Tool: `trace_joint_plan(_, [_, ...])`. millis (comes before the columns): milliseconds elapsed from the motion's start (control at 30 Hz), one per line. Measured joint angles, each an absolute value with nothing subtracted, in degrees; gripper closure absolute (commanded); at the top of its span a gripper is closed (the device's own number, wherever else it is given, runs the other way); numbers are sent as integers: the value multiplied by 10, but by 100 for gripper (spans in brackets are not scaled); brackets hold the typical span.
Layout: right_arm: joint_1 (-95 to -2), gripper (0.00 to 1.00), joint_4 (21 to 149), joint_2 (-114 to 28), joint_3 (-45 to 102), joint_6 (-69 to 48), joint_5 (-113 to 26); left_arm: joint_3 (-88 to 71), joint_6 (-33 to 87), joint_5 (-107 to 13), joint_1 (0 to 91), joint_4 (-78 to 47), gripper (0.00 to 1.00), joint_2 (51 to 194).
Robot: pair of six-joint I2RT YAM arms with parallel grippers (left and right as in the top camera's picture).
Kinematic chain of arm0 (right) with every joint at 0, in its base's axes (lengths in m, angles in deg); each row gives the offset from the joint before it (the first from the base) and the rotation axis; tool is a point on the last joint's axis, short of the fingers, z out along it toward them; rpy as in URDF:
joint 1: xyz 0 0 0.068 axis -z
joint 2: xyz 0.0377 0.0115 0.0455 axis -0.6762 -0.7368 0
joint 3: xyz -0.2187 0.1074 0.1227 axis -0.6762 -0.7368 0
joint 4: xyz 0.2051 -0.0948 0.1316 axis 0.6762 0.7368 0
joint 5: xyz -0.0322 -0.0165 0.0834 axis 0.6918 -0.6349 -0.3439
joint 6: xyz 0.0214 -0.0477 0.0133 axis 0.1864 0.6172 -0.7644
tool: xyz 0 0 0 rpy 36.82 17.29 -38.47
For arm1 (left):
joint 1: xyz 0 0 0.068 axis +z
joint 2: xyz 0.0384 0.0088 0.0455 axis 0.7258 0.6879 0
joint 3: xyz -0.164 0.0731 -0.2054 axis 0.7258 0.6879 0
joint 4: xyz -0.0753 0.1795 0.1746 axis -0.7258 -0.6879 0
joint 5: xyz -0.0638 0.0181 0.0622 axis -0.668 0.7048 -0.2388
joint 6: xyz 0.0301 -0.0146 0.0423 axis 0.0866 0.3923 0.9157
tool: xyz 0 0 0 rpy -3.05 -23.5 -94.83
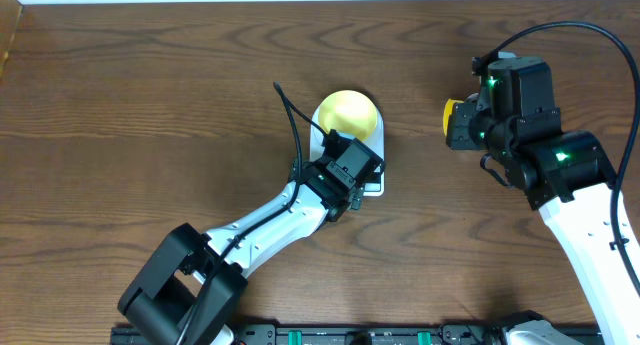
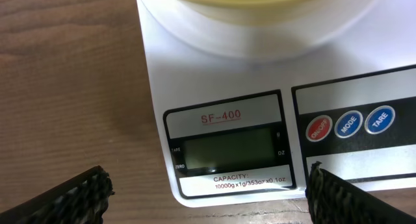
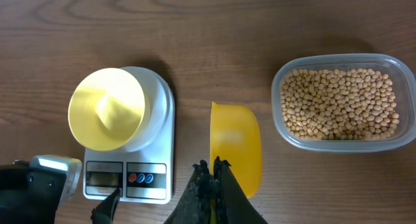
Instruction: Scoop item into bowl and weigh 50g on scale
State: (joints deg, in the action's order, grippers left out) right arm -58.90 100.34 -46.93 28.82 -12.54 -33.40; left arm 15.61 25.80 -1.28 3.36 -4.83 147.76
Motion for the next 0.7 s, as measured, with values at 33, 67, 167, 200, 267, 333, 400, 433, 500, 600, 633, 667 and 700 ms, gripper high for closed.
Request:
trace_joint_plan(33, [-589,99,1003,-469,288,-125,-334,156,258,-12,34,-47,2,1478])
trace_joint_plan(67, [-589,99,1003,-469,288,-125,-334,156,258,-11,34,-44,2,1478])
trace_joint_plan(167, [-589,99,1004,-469,288,-125,-334,156,258,-11,34,-40,2,1478])
trace_joint_plan(200, [-589,99,1003,-469,288,-125,-334,156,258,-11,34,-38,2,1478])
trace_joint_plan(267, [-589,99,1004,-469,288,-125,-334,156,258,-11,34,-34,2,1478])
trace_joint_plan(333, [-589,99,1004,-469,288,-125,-334,156,258,-11,34,-27,2,1478])
trace_joint_plan(400, [-589,99,1004,-469,288,-125,-334,156,258,-11,33,-18,2,1478])
trace_joint_plan(433, [-589,99,1004,-469,288,-125,-334,156,258,-11,33,-15,2,1478])
trace_joint_plan(500, [-589,99,1006,-469,288,-125,-334,156,258,-11,33,-8,2,1478])
trace_joint_plan(600, [-589,99,1006,-469,288,-125,-334,156,258,-11,33,1,2,1480])
trace_joint_plan(633, [-589,99,1006,-469,288,-125,-334,156,258,-11,33,3,2,1483])
trace_joint_plan(667, [-589,99,1006,-469,288,-125,-334,156,258,-11,33,4,2,1487])
trace_joint_plan(700, [-589,99,1007,-469,288,-125,-334,156,258,-11,33,5,2,1492])
